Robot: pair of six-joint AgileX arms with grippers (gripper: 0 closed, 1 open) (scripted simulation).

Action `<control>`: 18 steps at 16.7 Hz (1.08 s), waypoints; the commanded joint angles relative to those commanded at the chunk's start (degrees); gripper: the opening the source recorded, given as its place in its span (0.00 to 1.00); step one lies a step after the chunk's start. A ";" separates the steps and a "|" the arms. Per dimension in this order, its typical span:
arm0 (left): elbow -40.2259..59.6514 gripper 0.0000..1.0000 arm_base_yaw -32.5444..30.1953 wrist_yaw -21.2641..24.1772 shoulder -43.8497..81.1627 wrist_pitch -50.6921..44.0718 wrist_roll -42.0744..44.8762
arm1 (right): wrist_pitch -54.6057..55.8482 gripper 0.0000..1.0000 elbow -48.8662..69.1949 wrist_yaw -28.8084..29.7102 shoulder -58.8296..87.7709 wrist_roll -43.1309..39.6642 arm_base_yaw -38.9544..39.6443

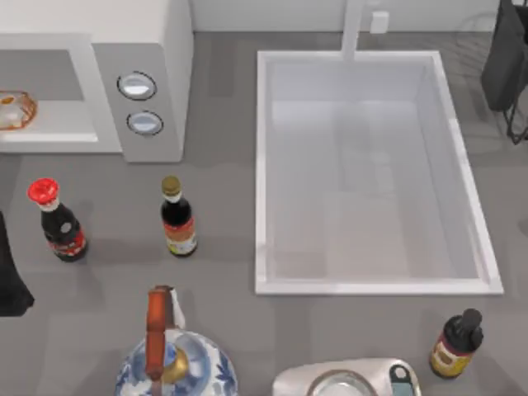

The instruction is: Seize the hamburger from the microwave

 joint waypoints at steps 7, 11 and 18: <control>0.00 1.00 0.00 0.00 0.00 0.00 0.00 | 0.00 1.00 0.00 0.00 0.00 0.00 0.00; 0.00 1.00 0.00 0.00 0.00 0.00 0.00 | 0.00 1.00 0.00 0.00 0.00 0.00 0.00; 5.93 1.00 1.05 1.24 12.35 6.61 0.49 | 0.00 1.00 0.00 0.00 0.00 0.00 0.00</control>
